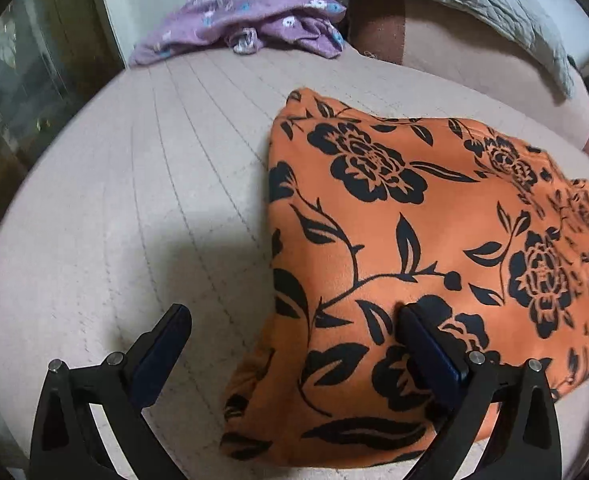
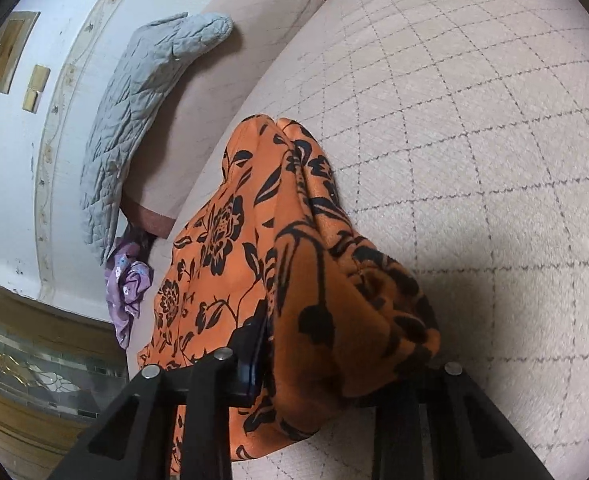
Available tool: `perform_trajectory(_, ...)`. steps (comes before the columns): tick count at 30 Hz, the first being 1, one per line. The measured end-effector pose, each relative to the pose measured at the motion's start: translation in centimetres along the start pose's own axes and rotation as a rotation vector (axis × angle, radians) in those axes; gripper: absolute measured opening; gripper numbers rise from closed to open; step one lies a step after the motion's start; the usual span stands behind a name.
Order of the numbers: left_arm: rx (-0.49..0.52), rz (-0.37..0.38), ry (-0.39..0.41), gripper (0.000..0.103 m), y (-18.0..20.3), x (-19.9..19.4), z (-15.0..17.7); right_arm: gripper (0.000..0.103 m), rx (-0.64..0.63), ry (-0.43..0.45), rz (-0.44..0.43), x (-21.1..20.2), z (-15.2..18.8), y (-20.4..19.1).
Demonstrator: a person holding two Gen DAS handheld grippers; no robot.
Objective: Fold small clothes
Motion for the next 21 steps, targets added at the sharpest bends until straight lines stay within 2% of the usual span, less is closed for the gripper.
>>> perform_trajectory(2, -0.032, 0.015, 0.017, 0.103, -0.6, -0.4, 0.1, 0.031, -0.004, 0.002, 0.003, 0.0, 0.1, 0.0)
perform_trajectory(9, -0.089, -0.011, 0.193, 0.103, -2.4, -4.2, -0.5, 0.032, -0.019, 0.003, 0.021, 0.1, 0.5, -0.6)
perform_trajectory(12, -0.104, -0.019, 0.229, 0.103, -2.7, -5.0, -0.5, 0.032, -0.020, 0.000, 0.023, 0.2, 0.4, -0.6)
perform_trajectory(21, -0.105, -0.034, 0.225, 0.103, -2.7, -4.8, -0.8, 0.031, -0.034, 0.010, 0.029, 0.1, 0.5, -0.7)
Point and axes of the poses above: each gripper's, at about its wrist camera, not at the fingertips, and x roughly the way its jaws point, y to its right, z to its underside, the point moved 3 cm from there along x, roughly the way its jaws point, and after that the axes turned 14 degrees about x, right-handed, at the moved point
